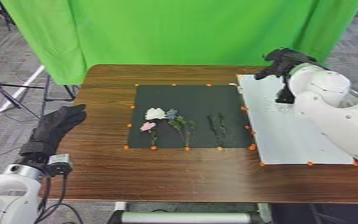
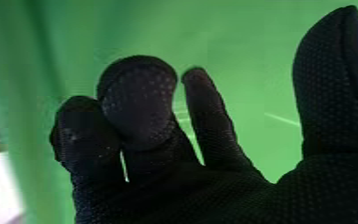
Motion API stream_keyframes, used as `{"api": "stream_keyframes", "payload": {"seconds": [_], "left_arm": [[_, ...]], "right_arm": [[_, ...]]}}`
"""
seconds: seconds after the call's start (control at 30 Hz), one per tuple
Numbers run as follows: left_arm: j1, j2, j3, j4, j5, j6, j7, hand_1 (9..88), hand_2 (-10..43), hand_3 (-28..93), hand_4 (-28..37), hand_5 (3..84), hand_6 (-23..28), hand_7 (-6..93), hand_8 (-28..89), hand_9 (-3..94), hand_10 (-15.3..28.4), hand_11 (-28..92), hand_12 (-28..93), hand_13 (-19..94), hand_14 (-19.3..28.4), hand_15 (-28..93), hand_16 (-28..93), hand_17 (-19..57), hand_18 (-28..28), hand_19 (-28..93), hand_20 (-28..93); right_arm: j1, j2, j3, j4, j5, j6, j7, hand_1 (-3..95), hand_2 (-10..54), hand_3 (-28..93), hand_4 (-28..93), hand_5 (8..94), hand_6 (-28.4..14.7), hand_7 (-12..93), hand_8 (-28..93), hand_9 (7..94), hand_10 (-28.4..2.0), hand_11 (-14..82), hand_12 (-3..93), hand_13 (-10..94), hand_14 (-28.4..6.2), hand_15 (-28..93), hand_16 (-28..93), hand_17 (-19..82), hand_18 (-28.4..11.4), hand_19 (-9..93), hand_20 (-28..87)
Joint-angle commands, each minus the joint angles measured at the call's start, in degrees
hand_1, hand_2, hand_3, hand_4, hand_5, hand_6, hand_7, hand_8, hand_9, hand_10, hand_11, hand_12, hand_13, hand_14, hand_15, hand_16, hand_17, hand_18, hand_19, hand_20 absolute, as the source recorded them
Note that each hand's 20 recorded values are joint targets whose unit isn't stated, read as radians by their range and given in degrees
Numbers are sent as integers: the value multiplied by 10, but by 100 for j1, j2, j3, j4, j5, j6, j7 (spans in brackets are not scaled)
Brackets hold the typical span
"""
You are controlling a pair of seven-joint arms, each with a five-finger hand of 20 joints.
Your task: Arrange flowers
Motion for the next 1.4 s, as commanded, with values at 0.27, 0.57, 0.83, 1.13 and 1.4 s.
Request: {"api": "stream_keyframes", "payload": {"seconds": [0.27, 0.57, 0.83, 1.13, 1.4], "left_arm": [[86, -65, -55, -110, 65, 31, -187, 222, 148, 574, -283, 438, 47, 116, -62, 403, 153, 185, 89, 300, 174, 155, -30, 9, 108, 125, 106], [74, -80, -59, -105, 68, -14, -226, 221, 152, 570, -283, 438, 47, 115, -61, 403, 155, 186, 88, 301, 176, 156, -32, 10, 108, 128, 106], [64, -74, -50, -105, 61, -9, -230, 219, 153, 570, -283, 437, 47, 115, -61, 403, 156, 187, 88, 301, 176, 158, -33, 10, 108, 129, 105], [75, -103, -38, -105, 56, -41, -274, 219, 154, 568, -283, 437, 47, 114, -61, 402, 156, 186, 88, 301, 176, 158, -33, 9, 109, 130, 104], [97, -109, -70, -119, 48, -75, -321, 217, 154, 569, -283, 435, 49, 112, -60, 403, 156, 185, 88, 301, 176, 158, -33, 9, 109, 132, 104]], "right_arm": [[-1332, 553, 368, -83, -83, 1143, 222, 309, -95, 591, -191, 552, -38, 68, -55, 583, -160, 87, 191, 840, -44, 648, 307, 557, -185, 932, 596], [-1914, 626, 678, -247, -110, 1621, 200, 324, -95, 592, -186, 590, -28, 94, -58, 629, -157, 103, 214, 841, -43, 678, 309, 570, -181, 932, 636], [-1928, 555, 536, -223, -147, 1819, 96, 342, -95, 596, -179, 613, -20, 113, -63, 648, -149, 123, 224, 844, -43, 690, 308, 575, -181, 932, 653], [-1911, 345, 406, 45, -271, 1743, 86, 365, -95, 605, -175, 614, -19, 119, -66, 651, -146, 127, 223, 845, -40, 692, 308, 578, -178, 932, 659], [-1860, 174, 107, 388, -465, 1980, 258, 482, -95, 627, -178, 643, -4, 146, -75, 696, -132, 150, 219, 864, -26, 692, 301, 597, -166, 932, 662]]}}
